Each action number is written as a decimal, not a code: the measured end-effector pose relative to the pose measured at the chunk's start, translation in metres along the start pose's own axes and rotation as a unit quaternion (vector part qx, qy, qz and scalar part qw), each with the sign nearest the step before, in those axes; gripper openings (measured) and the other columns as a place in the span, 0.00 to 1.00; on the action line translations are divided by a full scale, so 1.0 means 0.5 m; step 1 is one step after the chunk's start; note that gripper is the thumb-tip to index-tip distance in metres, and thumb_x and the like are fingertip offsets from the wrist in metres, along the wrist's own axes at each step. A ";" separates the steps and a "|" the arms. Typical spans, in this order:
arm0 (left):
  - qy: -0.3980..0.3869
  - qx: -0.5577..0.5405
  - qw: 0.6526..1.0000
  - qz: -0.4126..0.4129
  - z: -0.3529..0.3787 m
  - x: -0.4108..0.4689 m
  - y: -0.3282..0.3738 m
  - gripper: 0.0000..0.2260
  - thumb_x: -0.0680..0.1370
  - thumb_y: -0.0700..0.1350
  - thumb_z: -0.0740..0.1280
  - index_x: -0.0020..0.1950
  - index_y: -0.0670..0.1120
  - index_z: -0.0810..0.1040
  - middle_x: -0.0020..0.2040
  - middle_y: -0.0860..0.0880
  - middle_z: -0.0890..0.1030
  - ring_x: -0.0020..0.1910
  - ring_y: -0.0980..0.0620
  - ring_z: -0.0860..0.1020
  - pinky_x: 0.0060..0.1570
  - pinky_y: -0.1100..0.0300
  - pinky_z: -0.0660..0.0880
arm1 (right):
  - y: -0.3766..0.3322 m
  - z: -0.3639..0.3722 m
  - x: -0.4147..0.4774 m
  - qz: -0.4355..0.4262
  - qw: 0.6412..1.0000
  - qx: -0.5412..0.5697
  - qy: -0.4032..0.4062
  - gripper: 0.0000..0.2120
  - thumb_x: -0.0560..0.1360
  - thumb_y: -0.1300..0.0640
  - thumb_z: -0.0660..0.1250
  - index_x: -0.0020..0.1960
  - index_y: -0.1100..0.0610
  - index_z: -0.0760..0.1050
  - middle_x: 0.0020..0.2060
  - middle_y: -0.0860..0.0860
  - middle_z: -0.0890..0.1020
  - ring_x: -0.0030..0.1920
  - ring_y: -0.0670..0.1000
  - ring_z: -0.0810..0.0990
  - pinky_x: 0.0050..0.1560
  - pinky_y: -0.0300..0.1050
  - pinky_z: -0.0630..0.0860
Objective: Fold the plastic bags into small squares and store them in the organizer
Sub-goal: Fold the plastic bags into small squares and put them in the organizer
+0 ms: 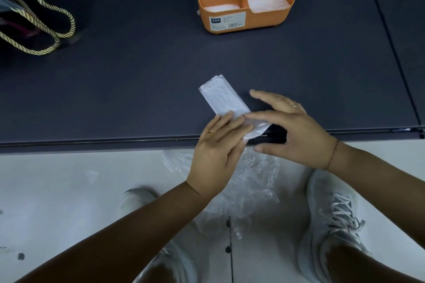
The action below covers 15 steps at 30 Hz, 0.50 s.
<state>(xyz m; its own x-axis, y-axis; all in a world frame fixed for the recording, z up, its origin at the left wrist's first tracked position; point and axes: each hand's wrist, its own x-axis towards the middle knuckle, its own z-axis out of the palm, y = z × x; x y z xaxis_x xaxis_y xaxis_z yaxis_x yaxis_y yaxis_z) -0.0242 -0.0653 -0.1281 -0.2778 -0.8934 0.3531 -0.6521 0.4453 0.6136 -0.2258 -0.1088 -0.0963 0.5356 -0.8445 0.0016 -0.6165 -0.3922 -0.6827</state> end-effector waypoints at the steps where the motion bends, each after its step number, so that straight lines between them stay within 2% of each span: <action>1: -0.005 -0.041 0.999 -0.036 -0.011 0.003 0.009 0.15 0.83 0.46 0.59 0.65 0.43 0.80 0.65 0.46 0.79 0.70 0.50 0.72 0.72 0.48 0.66 | -0.006 -0.007 0.008 0.002 1.000 0.019 -0.014 0.29 0.68 0.43 0.72 0.68 0.44 0.71 0.75 0.40 0.62 0.76 0.43 0.56 0.73 0.50 0.53; 3: -0.015 -0.116 0.988 -0.099 -0.029 0.006 0.021 0.15 0.83 0.45 0.59 0.66 0.44 0.79 0.63 0.48 0.81 0.68 0.52 0.75 0.70 0.49 0.69 | -0.014 -0.017 0.028 0.008 0.998 0.042 -0.039 0.28 0.70 0.51 0.74 0.68 0.42 0.71 0.72 0.38 0.66 0.75 0.40 0.57 0.74 0.47 0.54; 6: -0.009 -0.176 0.968 -0.176 -0.047 0.011 0.032 0.15 0.83 0.49 0.59 0.63 0.46 0.81 0.51 0.49 0.84 0.50 0.48 0.81 0.53 0.51 0.78 | -0.017 -0.018 0.055 0.046 0.997 0.063 -0.018 0.18 0.72 0.59 0.74 0.58 0.43 0.80 0.61 0.40 0.76 0.65 0.38 0.70 0.70 0.43 0.64; 8: 0.013 -0.172 0.962 -0.211 -0.052 0.017 0.035 0.15 0.83 0.51 0.59 0.52 0.45 0.82 0.38 0.48 0.79 0.35 0.52 0.76 0.38 0.53 0.75 | -0.017 -0.015 0.070 0.060 0.995 0.073 0.013 0.09 0.72 0.60 0.74 0.49 0.50 0.83 0.49 0.40 0.81 0.53 0.39 0.78 0.62 0.40 0.71; 9: 0.029 -0.169 0.957 -0.232 -0.054 0.025 0.037 0.14 0.83 0.51 0.59 0.47 0.46 0.80 0.34 0.47 0.76 0.32 0.51 0.72 0.34 0.52 0.72 | -0.018 -0.017 0.078 0.075 0.992 0.097 0.015 0.06 0.72 0.61 0.73 0.47 0.52 0.83 0.44 0.40 0.81 0.48 0.38 0.79 0.58 0.37 0.72; 11: 0.046 -0.180 0.942 -0.281 -0.062 0.045 0.039 0.12 0.83 0.51 0.61 0.46 0.47 0.78 0.34 0.46 0.77 0.34 0.48 0.74 0.36 0.52 0.74 | -0.023 -0.023 0.094 0.107 0.982 0.157 0.001 0.03 0.73 0.62 0.73 0.44 0.55 0.82 0.40 0.40 0.83 0.42 0.35 0.81 0.53 0.30 0.73; 13: 0.047 -0.219 0.918 -0.326 -0.067 0.064 0.033 0.05 0.80 0.48 0.67 0.51 0.48 0.79 0.39 0.53 0.83 0.39 0.54 0.80 0.42 0.58 0.78 | -0.029 -0.027 0.114 0.135 0.976 0.171 -0.001 0.05 0.74 0.61 0.72 0.41 0.53 0.81 0.37 0.42 0.83 0.37 0.35 0.80 0.47 0.27 0.73; 15: 0.039 -0.228 0.903 -0.361 -0.068 0.079 0.027 0.11 0.77 0.44 0.71 0.59 0.48 0.77 0.44 0.55 0.85 0.43 0.58 0.82 0.46 0.61 0.79 | -0.031 -0.026 0.135 0.164 0.975 0.154 0.006 0.04 0.74 0.60 0.72 0.41 0.54 0.81 0.34 0.42 0.82 0.32 0.35 0.78 0.42 0.27 0.73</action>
<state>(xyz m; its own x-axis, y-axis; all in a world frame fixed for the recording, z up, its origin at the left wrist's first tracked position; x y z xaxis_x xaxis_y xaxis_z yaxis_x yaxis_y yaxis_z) -0.0200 -0.0928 -0.0820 0.1666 -0.9618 -0.2171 -0.2799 -0.2572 0.9249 -0.1878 -0.1645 -0.0761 0.3320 -0.9106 -0.2460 -0.5505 0.0248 -0.8345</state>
